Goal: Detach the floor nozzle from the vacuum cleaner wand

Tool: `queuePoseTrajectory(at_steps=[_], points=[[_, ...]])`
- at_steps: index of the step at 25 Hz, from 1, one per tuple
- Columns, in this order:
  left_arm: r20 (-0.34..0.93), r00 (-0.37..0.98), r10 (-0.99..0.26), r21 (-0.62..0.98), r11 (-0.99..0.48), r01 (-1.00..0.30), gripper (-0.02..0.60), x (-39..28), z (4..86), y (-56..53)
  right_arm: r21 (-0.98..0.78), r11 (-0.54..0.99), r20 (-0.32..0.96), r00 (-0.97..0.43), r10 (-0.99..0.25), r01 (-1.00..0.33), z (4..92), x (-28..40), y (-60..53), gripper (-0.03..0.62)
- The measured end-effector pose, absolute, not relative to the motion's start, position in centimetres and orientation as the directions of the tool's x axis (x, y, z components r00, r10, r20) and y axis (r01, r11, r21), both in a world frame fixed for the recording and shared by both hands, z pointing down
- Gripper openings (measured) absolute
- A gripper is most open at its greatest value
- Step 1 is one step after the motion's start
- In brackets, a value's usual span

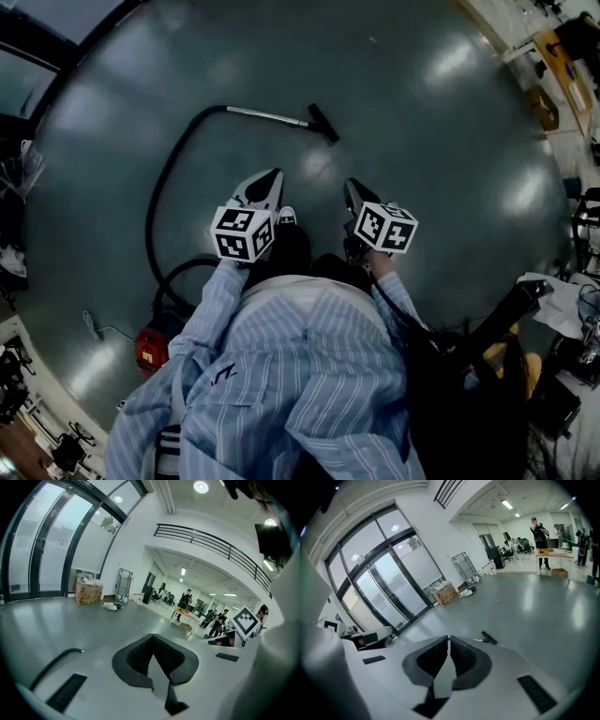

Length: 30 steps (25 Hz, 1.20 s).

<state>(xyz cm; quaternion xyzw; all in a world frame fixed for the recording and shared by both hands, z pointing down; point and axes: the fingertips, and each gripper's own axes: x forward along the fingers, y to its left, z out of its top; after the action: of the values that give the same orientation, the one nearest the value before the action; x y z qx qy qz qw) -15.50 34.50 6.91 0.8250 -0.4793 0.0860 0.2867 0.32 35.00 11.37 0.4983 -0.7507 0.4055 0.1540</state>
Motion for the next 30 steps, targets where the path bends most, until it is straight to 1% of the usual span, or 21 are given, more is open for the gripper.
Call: queuePoseTrajectory(at_steps=[6,14,21,28,30], points=[[0.431,0.552,-0.714,0.421,-0.382,-0.823,0.008,-18.7,8.3,31.1,-0.434,0.134,0.657,-0.415,-0.629,-0.891,11.7,-1.2,32.5,0.023],[0.468,0.570,-0.675,0.455,-0.370,-0.810,0.008,-17.5,10.4,28.9,-0.451,0.102,0.679,-0.416,-0.605,-0.886,12.9,0.9,31.3,0.023],[0.499,0.529,-0.687,0.451,-0.315,-0.835,0.008,-17.5,11.6,24.4,-0.504,0.160,0.677,-0.503,-0.537,-0.849,14.4,0.5,26.9,0.025],[0.511,0.515,-0.688,0.457,-0.290,-0.841,0.008,-15.4,10.9,18.4,-0.550,0.197,0.652,-0.564,-0.507,-0.812,14.3,3.0,19.5,0.025],[0.526,0.486,-0.698,0.448,-0.259,-0.856,0.008,-14.7,10.8,16.7,-0.555,0.211,0.652,-0.578,-0.491,-0.805,14.6,4.1,17.5,0.026]])
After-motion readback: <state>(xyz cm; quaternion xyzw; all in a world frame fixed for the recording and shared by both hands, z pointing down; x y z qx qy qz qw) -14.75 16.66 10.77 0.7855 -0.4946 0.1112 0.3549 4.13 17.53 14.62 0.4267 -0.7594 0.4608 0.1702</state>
